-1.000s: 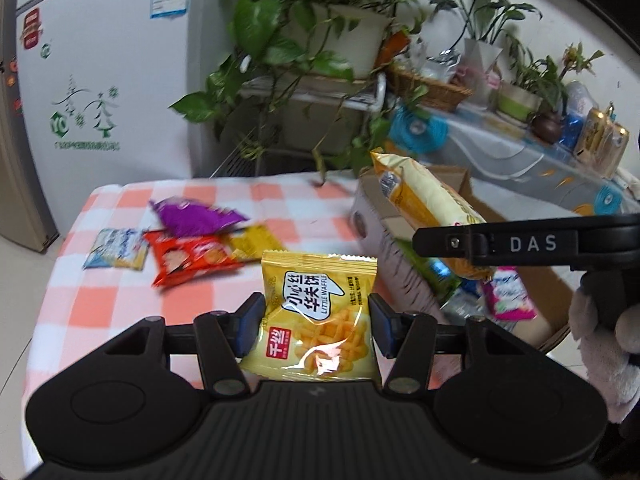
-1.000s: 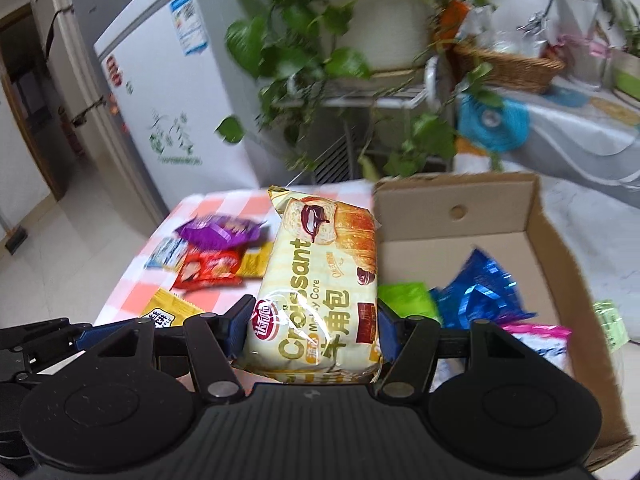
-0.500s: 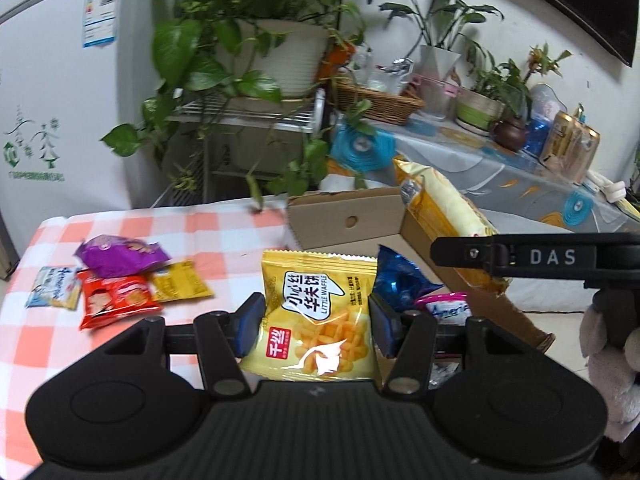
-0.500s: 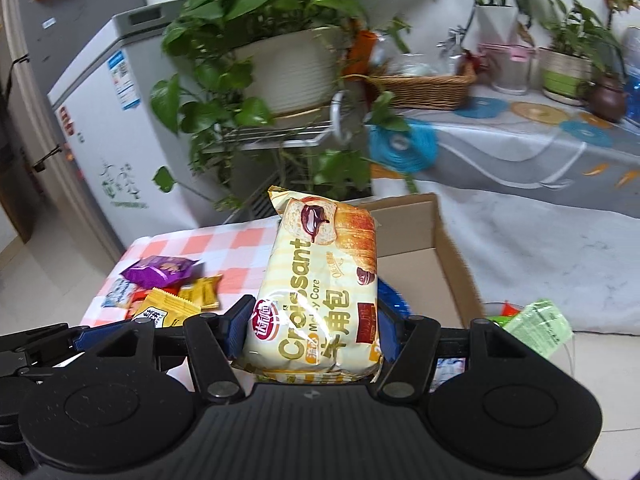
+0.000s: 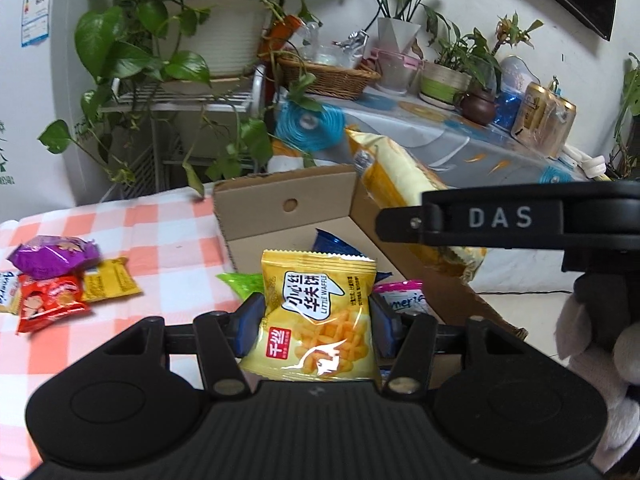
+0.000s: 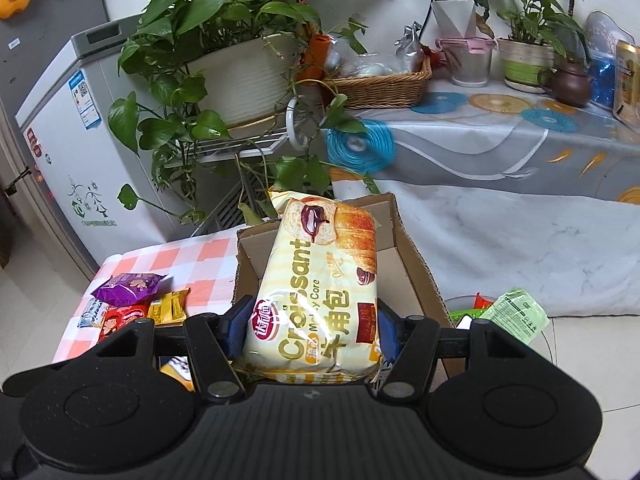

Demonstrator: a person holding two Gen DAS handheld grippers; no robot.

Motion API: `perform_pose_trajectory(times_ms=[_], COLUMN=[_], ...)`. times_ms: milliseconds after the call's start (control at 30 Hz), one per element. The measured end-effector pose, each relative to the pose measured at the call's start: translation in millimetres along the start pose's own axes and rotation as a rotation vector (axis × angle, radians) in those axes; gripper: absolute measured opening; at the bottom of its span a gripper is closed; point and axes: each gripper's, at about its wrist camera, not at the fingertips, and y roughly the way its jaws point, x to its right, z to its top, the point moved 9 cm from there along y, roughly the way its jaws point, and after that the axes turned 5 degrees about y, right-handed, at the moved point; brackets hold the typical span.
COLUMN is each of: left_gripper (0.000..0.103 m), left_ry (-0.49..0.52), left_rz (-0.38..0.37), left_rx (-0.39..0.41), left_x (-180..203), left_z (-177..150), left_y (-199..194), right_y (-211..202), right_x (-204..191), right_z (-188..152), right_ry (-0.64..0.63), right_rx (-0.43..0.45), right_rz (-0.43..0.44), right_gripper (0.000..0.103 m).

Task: Organize snacks
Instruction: 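Open both tools to drop the waffle and croissant bags into the box, then move both open tools away from the box toward the purple and red bags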

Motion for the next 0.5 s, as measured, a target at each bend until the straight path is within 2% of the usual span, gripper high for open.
perform_pose_trajectory(times_ms=[67, 133, 200, 333, 500], left_gripper=[0.057, 0.066, 0.081, 0.082, 0.085], left_ry=[0.002, 0.006, 0.006, -0.007, -0.03], left_rz=[0.0, -0.008, 0.014, 0.0, 0.021], left_rx=[0.003, 0.008, 0.011, 0.03, 0.024], left_x=[3, 5, 3, 0, -15], left_z=[-1, -2, -1, 1, -3], left_y=[1, 0, -1, -10, -20], right_y=[2, 2, 3, 4, 6], right_x=[1, 1, 1, 0, -6], right_z=[0, 1, 2, 2, 0], right_ry=[0.0, 0.002, 0.009, 0.015, 0.01], right_rx=[-0.002, 0.003, 0.002, 0.005, -0.008], right_rz=[-0.012, -0.013, -0.011, -0.009, 0.005], right_gripper=[0.068, 0.069, 0.074, 0.077, 0.078])
